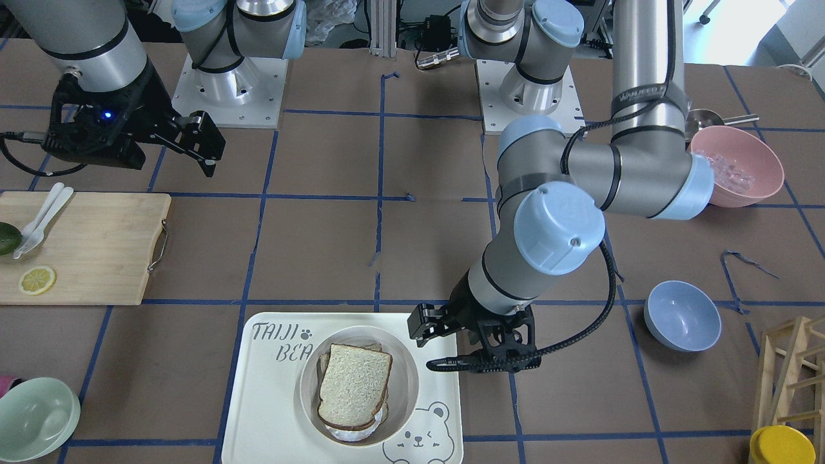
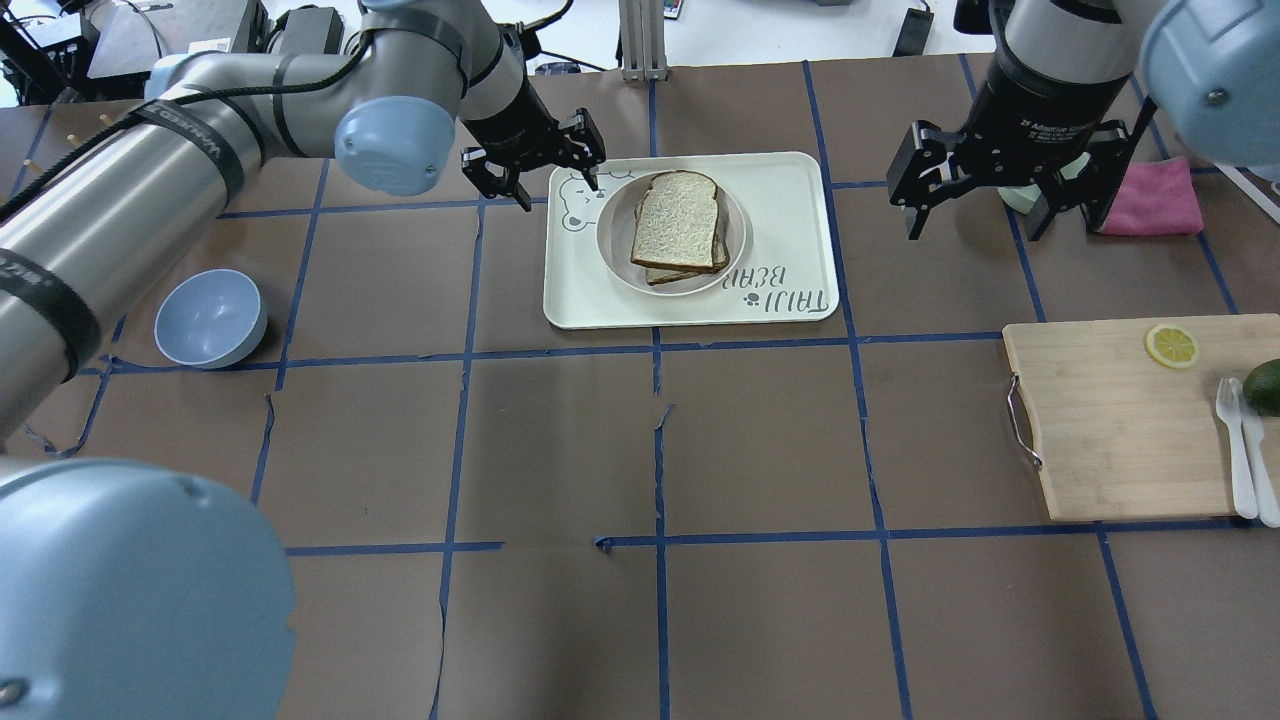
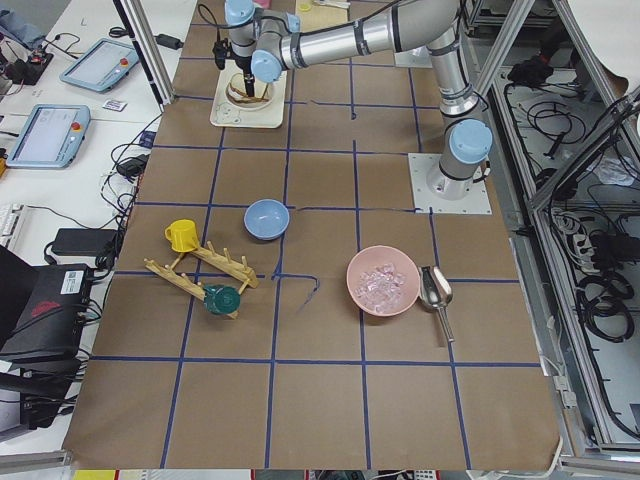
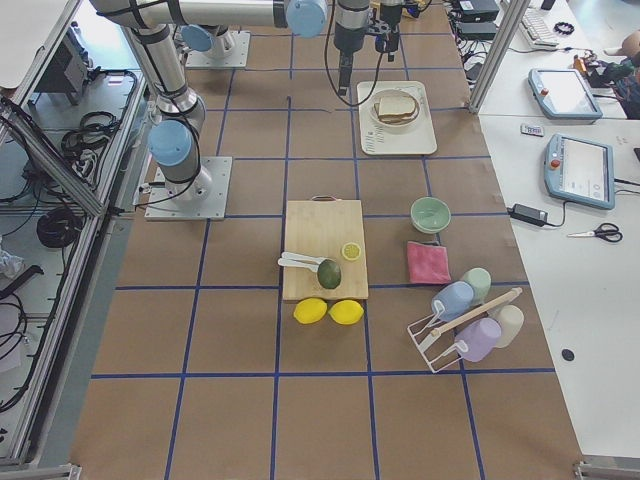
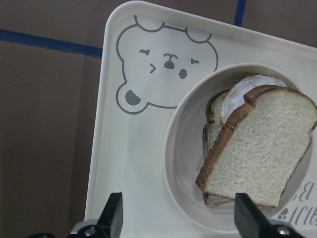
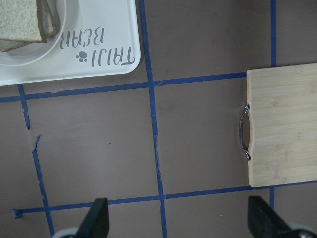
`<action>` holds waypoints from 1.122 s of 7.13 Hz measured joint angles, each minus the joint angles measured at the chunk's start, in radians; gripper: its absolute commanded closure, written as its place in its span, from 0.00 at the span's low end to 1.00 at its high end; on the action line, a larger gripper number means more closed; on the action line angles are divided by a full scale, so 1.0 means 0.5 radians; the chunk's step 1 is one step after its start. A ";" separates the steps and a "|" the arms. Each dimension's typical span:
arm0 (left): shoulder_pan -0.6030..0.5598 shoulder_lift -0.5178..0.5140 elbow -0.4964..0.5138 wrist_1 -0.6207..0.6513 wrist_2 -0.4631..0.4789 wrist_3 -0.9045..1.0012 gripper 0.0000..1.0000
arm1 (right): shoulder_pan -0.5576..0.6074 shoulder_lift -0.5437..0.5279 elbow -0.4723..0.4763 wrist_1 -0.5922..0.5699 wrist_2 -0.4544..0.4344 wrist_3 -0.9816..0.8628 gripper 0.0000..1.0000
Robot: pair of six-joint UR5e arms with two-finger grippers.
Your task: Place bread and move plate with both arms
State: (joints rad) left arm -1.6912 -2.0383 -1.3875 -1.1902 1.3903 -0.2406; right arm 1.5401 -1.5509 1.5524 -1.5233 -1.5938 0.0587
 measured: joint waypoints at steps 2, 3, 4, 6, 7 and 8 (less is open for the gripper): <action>0.003 0.279 0.010 -0.277 0.187 0.174 0.00 | 0.000 0.000 0.000 0.000 0.000 0.000 0.00; 0.011 0.428 0.007 -0.443 0.274 0.283 0.00 | 0.000 -0.001 0.000 0.001 0.002 0.001 0.00; 0.024 0.599 0.001 -0.652 0.373 0.361 0.00 | 0.000 -0.003 -0.001 0.002 0.006 0.002 0.00; 0.115 0.840 -0.054 -0.844 0.348 0.484 0.00 | 0.000 -0.034 -0.010 0.008 0.027 -0.005 0.00; 0.166 0.890 -0.123 -0.823 0.322 0.530 0.00 | 0.000 -0.055 -0.019 0.013 0.032 -0.010 0.00; 0.185 0.924 -0.190 -0.760 0.317 0.549 0.00 | 0.000 -0.076 -0.020 0.019 0.032 -0.006 0.00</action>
State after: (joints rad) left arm -1.5987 -1.5765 -1.4827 -1.5704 1.5490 0.0341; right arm 1.5401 -1.5891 1.5422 -1.5137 -1.5780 0.0558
